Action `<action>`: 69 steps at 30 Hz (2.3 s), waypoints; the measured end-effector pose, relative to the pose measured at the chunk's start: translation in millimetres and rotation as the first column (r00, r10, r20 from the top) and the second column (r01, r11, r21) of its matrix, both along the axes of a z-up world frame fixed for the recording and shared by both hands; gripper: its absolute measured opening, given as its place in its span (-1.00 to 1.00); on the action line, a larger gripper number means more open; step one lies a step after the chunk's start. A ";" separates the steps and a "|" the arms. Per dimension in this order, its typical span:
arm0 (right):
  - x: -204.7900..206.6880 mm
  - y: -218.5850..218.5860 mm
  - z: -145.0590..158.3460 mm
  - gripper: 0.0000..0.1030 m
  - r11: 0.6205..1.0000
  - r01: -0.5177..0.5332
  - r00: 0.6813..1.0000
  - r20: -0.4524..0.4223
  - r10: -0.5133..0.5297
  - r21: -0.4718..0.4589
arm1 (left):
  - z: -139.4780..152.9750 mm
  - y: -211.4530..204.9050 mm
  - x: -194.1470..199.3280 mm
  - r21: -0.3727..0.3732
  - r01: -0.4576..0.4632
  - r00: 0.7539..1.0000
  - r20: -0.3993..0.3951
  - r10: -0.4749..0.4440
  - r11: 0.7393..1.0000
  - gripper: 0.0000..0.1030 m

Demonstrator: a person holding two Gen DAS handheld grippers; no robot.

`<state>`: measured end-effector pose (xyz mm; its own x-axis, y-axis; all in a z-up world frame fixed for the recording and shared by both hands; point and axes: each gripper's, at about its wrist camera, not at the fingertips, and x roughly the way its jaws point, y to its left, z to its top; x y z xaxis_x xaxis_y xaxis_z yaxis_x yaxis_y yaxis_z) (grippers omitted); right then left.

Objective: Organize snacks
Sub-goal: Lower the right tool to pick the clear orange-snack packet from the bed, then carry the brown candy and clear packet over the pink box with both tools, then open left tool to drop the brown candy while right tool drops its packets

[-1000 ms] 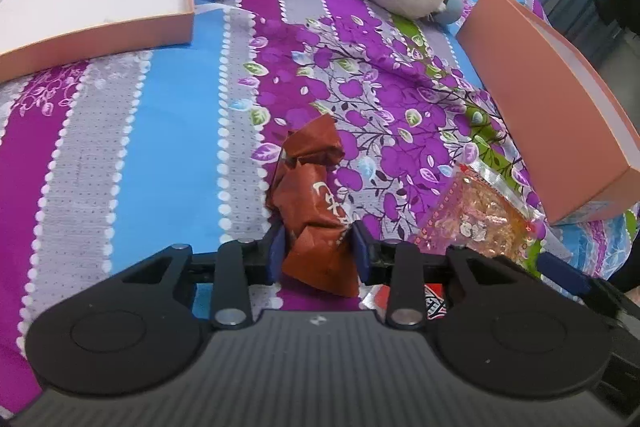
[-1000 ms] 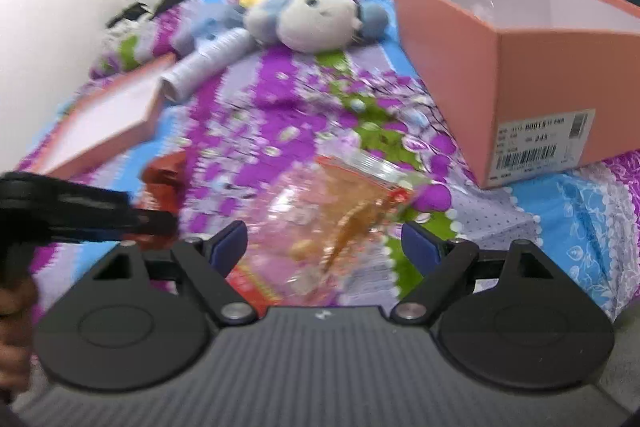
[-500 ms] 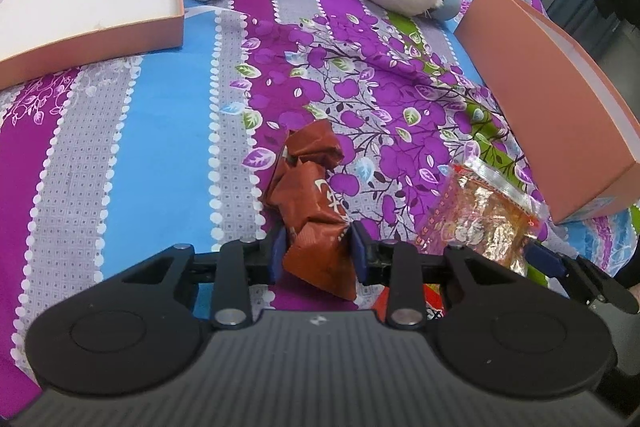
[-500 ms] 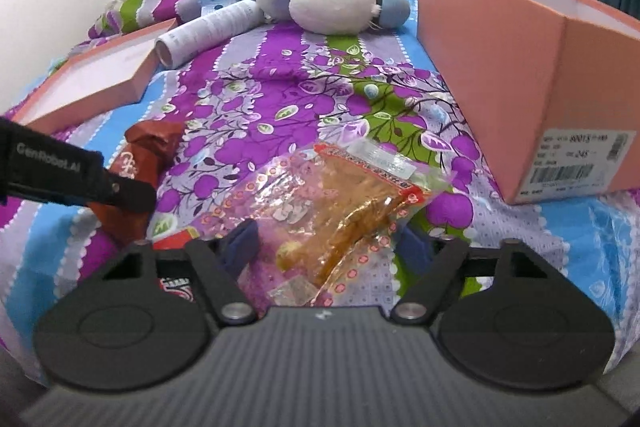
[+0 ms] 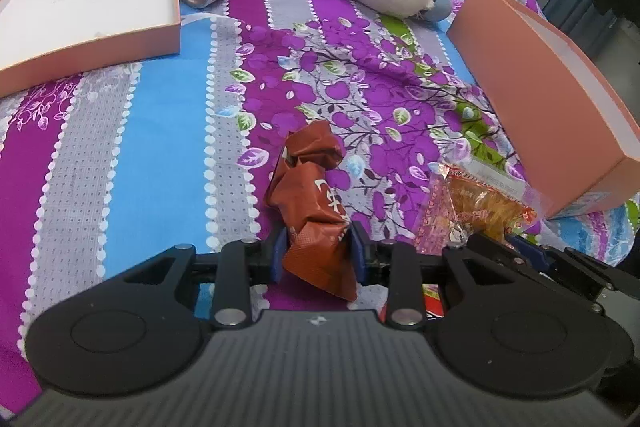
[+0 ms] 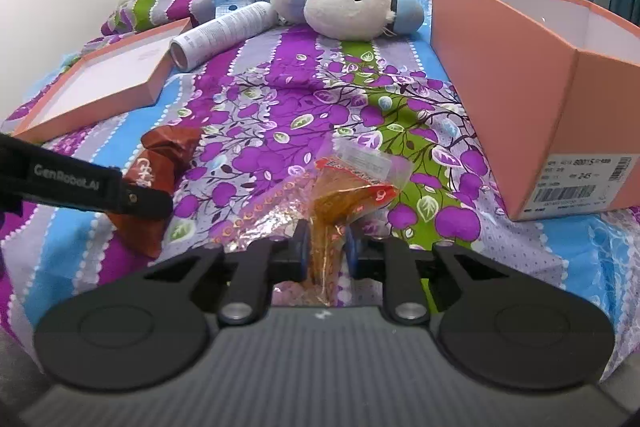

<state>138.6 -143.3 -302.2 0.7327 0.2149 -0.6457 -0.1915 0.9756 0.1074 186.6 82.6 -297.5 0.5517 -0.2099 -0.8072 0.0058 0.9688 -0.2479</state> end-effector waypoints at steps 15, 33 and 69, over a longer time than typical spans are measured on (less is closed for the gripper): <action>-59.4 -43.0 84.1 -0.61 0.997 0.049 0.993 0.105 -0.054 0.054 | 90.2 -28.9 -56.3 -0.001 0.094 0.988 0.119 -0.093 0.996 -0.30; -137.6 -117.0 149.9 -0.61 0.982 0.166 0.974 0.142 -0.178 0.092 | 150.9 -104.5 -96.9 -0.034 0.284 0.945 0.181 -0.274 0.958 -0.29; 82.9 -257.9 89.4 -0.57 0.931 0.352 0.931 0.068 -0.359 0.093 | 91.7 -288.6 178.0 -0.019 0.438 0.892 0.135 -0.432 0.899 -0.29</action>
